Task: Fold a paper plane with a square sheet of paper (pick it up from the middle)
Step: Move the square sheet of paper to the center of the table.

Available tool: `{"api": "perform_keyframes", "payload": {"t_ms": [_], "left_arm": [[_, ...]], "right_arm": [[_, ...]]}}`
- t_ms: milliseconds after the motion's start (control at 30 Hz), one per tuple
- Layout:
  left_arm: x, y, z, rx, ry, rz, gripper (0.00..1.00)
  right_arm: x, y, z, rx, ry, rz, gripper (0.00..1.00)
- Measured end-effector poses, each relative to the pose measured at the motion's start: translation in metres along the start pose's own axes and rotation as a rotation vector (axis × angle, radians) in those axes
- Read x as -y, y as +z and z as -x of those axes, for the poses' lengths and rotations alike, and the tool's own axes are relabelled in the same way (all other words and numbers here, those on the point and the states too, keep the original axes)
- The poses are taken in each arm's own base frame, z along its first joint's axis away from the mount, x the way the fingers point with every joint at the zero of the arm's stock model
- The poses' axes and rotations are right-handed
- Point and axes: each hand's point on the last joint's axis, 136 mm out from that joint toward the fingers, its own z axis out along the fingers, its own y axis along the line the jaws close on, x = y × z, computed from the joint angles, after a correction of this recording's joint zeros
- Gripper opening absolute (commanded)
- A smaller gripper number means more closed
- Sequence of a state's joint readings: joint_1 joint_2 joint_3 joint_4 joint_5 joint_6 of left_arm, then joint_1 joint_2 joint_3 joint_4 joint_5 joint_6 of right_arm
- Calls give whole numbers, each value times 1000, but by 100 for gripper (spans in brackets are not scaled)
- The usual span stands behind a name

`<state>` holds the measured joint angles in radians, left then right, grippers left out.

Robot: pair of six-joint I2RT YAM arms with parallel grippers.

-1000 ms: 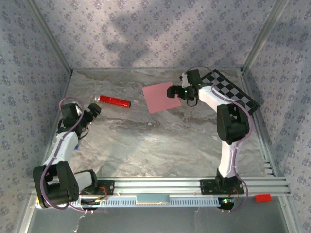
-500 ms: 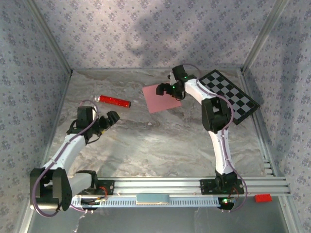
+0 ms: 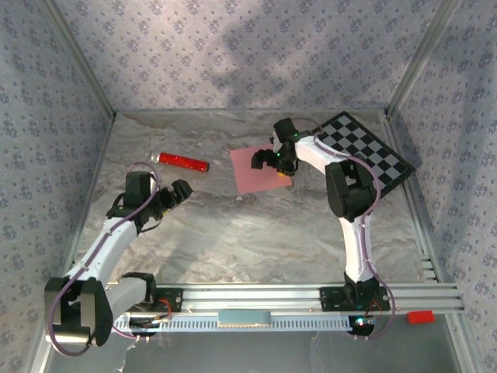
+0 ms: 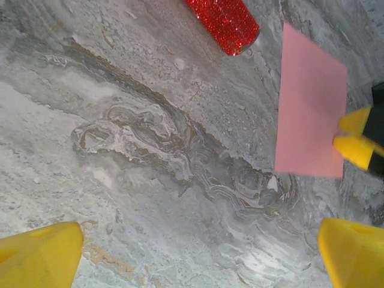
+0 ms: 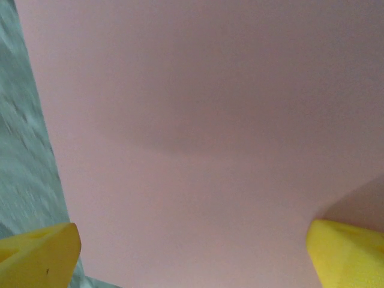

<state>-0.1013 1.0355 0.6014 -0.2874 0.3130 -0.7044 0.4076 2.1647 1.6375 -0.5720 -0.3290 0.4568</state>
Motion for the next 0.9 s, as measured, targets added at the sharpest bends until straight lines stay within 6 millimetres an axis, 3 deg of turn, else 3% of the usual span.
{"api": "perform_keyframes", "payload": {"t_ms": [267, 433, 533, 633, 800, 900], "left_arm": [[-11, -16, 3, 59, 3, 69, 100], [-16, -25, 6, 91, 1, 95, 100], [-15, -27, 7, 99, -1, 87, 100], [-15, -28, 8, 100, -10, 85, 100], [-14, -34, 12, 130, -14, 74, 100], [-13, -37, 14, 139, -18, 61, 100]], "right_arm": [[-27, -8, -115, -8, 104, -2, 100], [-57, -12, -150, -5, 152, 67, 100], [-66, -17, -149, 47, 107, 71, 100], [-71, -30, -132, 127, 65, 96, 100], [-57, -34, -98, 162, 78, 115, 100], [-55, -27, -91, 147, 55, 115, 100]]}}
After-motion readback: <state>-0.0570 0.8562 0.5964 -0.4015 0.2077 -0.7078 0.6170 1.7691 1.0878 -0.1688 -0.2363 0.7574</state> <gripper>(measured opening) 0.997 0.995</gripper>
